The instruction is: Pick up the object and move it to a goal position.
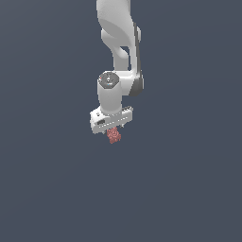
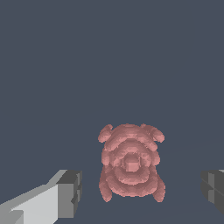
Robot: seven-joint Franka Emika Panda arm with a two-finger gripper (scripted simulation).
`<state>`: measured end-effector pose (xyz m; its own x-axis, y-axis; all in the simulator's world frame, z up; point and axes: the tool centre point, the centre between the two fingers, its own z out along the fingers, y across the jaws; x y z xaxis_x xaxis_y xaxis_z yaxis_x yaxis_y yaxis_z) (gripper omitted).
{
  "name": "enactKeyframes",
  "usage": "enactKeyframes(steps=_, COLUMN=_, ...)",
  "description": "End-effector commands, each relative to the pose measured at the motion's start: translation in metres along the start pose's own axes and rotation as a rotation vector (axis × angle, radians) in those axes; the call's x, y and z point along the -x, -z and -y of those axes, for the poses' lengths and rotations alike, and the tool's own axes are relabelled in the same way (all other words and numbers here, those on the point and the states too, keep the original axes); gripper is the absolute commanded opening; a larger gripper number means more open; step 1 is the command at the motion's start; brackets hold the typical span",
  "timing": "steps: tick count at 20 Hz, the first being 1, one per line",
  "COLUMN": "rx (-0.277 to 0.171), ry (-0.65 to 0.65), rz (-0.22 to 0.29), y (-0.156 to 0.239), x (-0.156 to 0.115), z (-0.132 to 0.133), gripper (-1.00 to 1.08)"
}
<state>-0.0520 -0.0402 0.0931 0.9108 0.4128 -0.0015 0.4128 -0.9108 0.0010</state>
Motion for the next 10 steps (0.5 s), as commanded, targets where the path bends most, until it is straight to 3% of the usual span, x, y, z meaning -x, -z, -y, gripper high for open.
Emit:
enactKeyframes(steps=1, rx=-0.001, ry=0.013, rz=-0.001, y=-0.002, x=0.002, z=0.001, gripper=1.00)
enactKeyframes(steps=10, rx=-0.001, ry=0.012, rz=-0.001, y=-0.014, x=0.002, z=0.001, gripper=1.00)
